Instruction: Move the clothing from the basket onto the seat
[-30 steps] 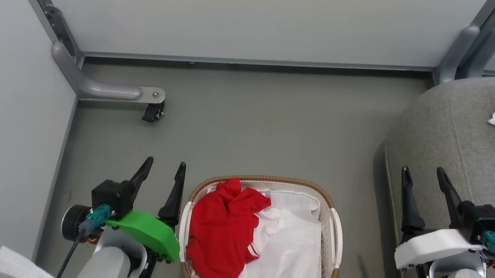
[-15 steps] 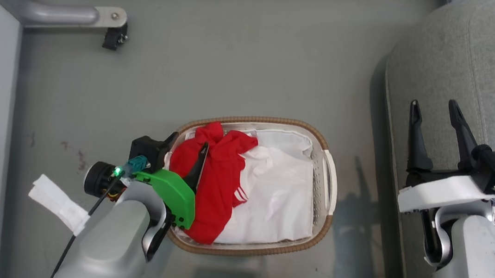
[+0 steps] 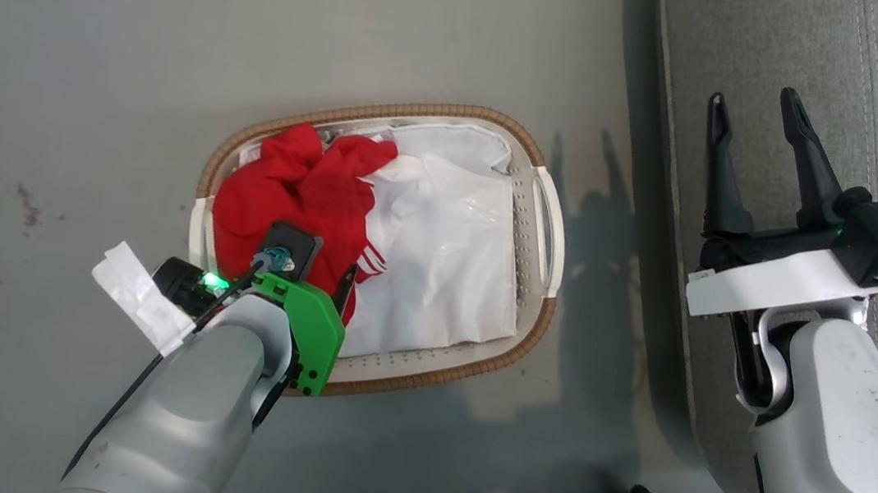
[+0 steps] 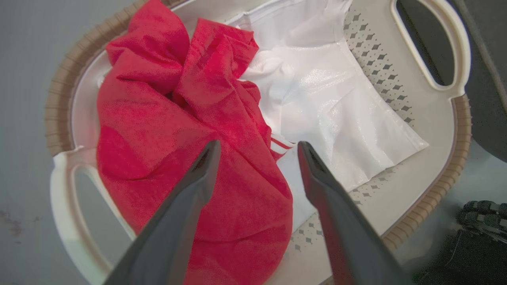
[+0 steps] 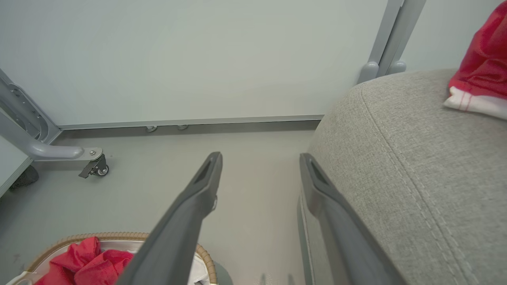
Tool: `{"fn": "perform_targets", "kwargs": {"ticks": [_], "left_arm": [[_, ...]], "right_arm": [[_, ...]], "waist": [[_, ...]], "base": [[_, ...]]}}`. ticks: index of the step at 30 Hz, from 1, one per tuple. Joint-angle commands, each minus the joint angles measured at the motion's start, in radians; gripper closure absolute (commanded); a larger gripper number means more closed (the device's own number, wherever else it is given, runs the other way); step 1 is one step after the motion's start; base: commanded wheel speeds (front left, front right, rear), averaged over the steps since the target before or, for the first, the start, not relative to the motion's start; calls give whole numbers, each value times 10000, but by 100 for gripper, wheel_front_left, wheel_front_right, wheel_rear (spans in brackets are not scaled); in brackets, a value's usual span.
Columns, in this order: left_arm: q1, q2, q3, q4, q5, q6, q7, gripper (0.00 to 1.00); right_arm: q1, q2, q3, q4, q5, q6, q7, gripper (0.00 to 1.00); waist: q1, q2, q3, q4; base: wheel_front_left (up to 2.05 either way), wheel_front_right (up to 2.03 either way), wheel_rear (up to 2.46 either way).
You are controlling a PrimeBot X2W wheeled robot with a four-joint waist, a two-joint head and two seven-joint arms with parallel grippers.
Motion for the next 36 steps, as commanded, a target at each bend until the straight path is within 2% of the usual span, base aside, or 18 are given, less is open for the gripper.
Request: {"fn": "perform_targets", "kwargs": {"ticks": [1,11,17,23,34,35,36], "left_arm": [[-303,86,-112,132,-20,89,83,0],[-919,92,-507,907,-159,402,385,0],[-1267,92,-592,1261,-179,904,710,0],[-1515,99,-593,1439,-235,1320,856,0],[-1570,177,-731,1595,-264,1764,1331,0],[-1561,194,-733,1601,-275,1824,1394,15],[-1541,211,-747,1614,-283,1890,1469,37]], "right_arm": [[-218,-15,87,-122,101,-14,-24,0],[-480,-17,543,-725,415,-14,-24,0],[-546,-15,729,-1028,641,-14,-24,0],[-569,-17,890,-1226,764,-14,-24,0],[-552,-17,1022,-1343,902,-14,-24,0],[-556,-17,1018,-1339,914,-14,-24,0],[-564,-17,1011,-1332,920,-14,-24,0]], "waist": [[-1,-1,1118,-791],[-1,-1,2118,-1235],[-1,-1,2474,-1413],[-1,-1,2686,-1550],[-1,-1,2865,-1674],[-1,-1,2870,-1674],[-1,-1,2872,-1673]], "base": [[0,0,0],[0,0,0],[0,0,0],[0,0,0],[0,0,0],[0,0,0],[0,0,0]]}}
